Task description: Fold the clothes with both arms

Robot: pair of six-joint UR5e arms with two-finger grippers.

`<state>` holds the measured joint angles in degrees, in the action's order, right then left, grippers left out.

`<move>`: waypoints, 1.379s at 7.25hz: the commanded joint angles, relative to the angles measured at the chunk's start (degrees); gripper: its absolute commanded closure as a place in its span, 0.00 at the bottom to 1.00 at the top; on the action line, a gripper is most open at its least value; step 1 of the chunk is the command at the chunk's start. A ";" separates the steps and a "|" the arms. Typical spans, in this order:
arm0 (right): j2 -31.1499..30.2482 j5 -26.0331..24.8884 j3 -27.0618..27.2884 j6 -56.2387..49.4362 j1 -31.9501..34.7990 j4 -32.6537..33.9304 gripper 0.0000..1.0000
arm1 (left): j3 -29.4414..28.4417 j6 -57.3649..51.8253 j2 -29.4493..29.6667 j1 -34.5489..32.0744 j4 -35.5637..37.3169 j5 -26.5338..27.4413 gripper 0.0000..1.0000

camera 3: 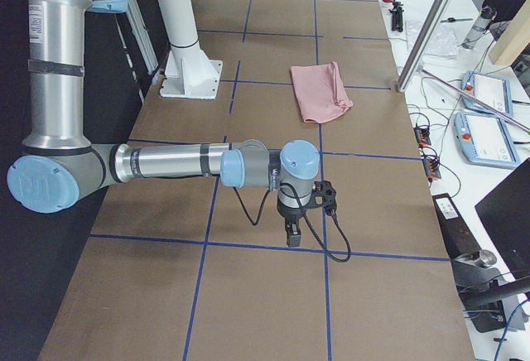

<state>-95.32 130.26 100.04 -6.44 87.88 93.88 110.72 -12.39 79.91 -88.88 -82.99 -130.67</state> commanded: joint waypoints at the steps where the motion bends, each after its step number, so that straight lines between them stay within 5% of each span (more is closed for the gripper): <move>1: -0.48 -0.18 0.76 -0.06 -0.34 -1.23 0.00 | 6.67 1.05 -4.41 -0.24 0.73 -0.19 0.00; 10: -6.19 2.63 4.55 -0.68 -3.68 -2.38 0.00 | 1.07 1.05 -0.37 0.20 0.64 -3.62 0.00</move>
<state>-100.89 132.28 104.54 -7.24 84.43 91.59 112.12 -11.42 79.38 -88.69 -82.26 -134.13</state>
